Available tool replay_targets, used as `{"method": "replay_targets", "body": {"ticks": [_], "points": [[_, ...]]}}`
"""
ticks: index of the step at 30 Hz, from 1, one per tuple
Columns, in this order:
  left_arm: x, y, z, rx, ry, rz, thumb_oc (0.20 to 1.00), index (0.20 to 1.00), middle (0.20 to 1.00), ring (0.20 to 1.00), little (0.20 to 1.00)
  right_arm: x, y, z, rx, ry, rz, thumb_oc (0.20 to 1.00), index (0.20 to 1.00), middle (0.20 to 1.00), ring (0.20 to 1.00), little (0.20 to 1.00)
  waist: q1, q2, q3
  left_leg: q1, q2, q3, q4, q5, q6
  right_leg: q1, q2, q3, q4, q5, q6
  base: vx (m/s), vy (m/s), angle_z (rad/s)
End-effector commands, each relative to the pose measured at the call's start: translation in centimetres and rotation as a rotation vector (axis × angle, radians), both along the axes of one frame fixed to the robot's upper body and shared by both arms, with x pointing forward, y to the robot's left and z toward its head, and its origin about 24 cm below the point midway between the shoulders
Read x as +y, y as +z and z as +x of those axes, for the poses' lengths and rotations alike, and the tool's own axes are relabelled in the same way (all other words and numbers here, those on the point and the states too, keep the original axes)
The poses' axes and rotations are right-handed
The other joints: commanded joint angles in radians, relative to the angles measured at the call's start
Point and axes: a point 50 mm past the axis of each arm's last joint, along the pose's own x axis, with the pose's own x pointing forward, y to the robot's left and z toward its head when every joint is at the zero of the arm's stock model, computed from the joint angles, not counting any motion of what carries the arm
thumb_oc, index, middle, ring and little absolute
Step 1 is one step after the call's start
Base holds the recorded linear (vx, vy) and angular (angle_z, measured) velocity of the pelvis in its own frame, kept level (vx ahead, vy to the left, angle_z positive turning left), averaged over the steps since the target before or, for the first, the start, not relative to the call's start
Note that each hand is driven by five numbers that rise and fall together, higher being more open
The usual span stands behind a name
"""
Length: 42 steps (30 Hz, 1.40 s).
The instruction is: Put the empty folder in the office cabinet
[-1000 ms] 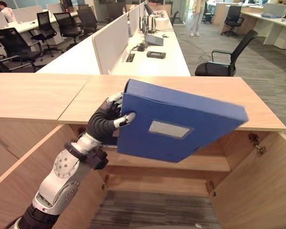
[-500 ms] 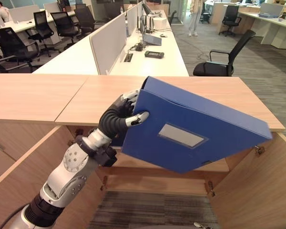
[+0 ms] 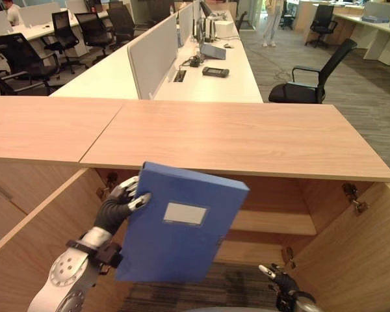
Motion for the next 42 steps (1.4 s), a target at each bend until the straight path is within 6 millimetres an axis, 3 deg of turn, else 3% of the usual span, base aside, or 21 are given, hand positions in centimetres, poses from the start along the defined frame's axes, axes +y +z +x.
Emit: {"method": "replay_targets", "body": {"ticks": [1, 7, 14, 18, 22, 24, 25, 26, 28, 42], "points": [[0.0, 3.2, 0.8, -0.192, 0.012, 0.011, 0.200, 0.200, 0.200, 0.200, 0.200, -1.6, 2.2, 3.9, -0.143, 0.020, -0.074, 1.000, 1.000, 1.000, 1.000, 1.000, -0.024, -0.044, 0.000, 0.042, 0.007, -0.034, 0.003, -0.091, 0.003, 0.026, -0.010, -0.010, 0.007, -0.023, 0.051, 0.00, -0.001, -0.07], [1.5, 2.8, 0.4, -0.194, 0.108, 0.034, 0.200, 0.200, 0.200, 0.200, 0.200, -3.9, 5.7, 5.7, -0.302, 0.009, -0.133, 1.000, 1.000, 1.000, 1.000, 1.000, -0.031, -0.043, 0.000, 0.040, 0.009, -0.031, 0.003, -0.093, 0.003, 0.024, -0.011, -0.006, 0.007, -0.026, 0.050, 0.00, -0.003, -0.07], [2.0, 2.7, 0.8, -0.217, 0.150, 0.061, 0.200, 0.200, 0.200, 0.200, 0.200, -3.3, 8.8, 7.5, -0.471, 0.081, -0.035, 1.000, 1.000, 1.000, 1.000, 1.000, -0.030, -0.048, 0.003, 0.037, 0.010, -0.029, 0.003, -0.092, 0.001, 0.022, -0.012, -0.010, 0.007, -0.031, 0.048, 0.00, 0.000, 0.00], [1.3, 2.6, 1.5, -0.228, 0.127, 0.051, 0.200, 0.200, 0.200, 0.200, 0.200, -0.5, 9.5, 8.6, -0.527, 0.193, 0.106, 1.000, 1.000, 1.000, 1.000, 1.000, -0.022, -0.053, 0.005, 0.034, 0.010, -0.026, 0.003, -0.090, -0.002, 0.022, -0.013, -0.013, 0.007, -0.030, 0.047, 0.00, 0.000, 0.00], [-0.2, 2.8, 2.2, -0.246, 0.059, 0.015, 0.200, 0.200, 0.200, 0.200, 0.200, 3.3, 8.1, 8.7, -0.447, 0.397, 0.182, 1.000, 1.000, 1.000, 1.000, 1.000, -0.011, -0.057, 0.006, 0.032, 0.012, -0.026, 0.003, -0.087, -0.005, 0.023, -0.014, -0.017, 0.007, -0.030, 0.047, 0.00, 0.000, 0.00], [-0.6, 2.9, 2.3, -0.251, 0.042, 0.008, 0.200, 0.200, 0.200, 0.200, 0.200, 4.1, 8.1, 8.9, -0.444, 0.429, 0.202, 1.000, 1.000, 1.000, 1.000, 1.000, -0.008, -0.057, 0.006, 0.032, 0.013, -0.027, 0.003, -0.087, -0.006, 0.022, -0.015, -0.018, 0.007, -0.030, 0.047, 0.00, 0.000, 0.00], [-1.3, 2.8, 2.5, -0.249, 0.007, -0.011, 0.200, 0.200, 0.200, 0.200, 0.200, 5.9, 8.2, 9.2, -0.451, 0.487, 0.252, 1.000, 1.000, 1.000, 1.000, 1.000, -0.002, -0.058, 0.006, 0.032, 0.013, -0.027, 0.003, -0.086, -0.006, 0.022, -0.015, -0.019, 0.007, -0.030, 0.047, 0.00, 0.000, 0.00], [-1.3, 2.8, 2.6, -0.249, 0.007, -0.010, 0.200, 0.200, 0.200, 0.200, 0.200, 5.9, 8.2, 9.2, -0.451, 0.487, 0.252, 1.000, 1.000, 1.000, 1.000, 1.000, -0.003, -0.058, 0.006, 0.032, 0.013, -0.027, 0.003, -0.086, -0.006, 0.022, -0.015, -0.019, 0.007, -0.030, 0.047, 0.00, 0.000, 0.00], [-2.7, 2.6, 3.4, -0.245, -0.044, -0.045, 0.200, 0.200, 0.200, 0.200, 0.200, 8.2, 8.2, 10.1, -0.454, 0.555, 0.290, 1.000, 1.000, 1.000, 1.000, 1.000, 0.007, -0.058, 0.005, 0.030, 0.013, -0.027, 0.003, -0.083, -0.006, 0.023, -0.017, -0.024, 0.007, -0.030, 0.046, 0.00, 0.000, 0.00], [-6.5, 2.6, 5.8, -0.253, -0.167, -0.098, 0.200, 0.200, 0.200, 0.200, 0.200, 13.3, 10.3, 12.9, -0.550, 0.661, 0.361, 1.000, 1.000, 1.000, 1.000, 1.000, 0.025, -0.059, 0.003, 0.024, 0.015, -0.029, 0.003, -0.074, -0.008, 0.020, -0.018, -0.033, 0.007, -0.026, 0.046, 0.00, 0.000, 0.00]]}}
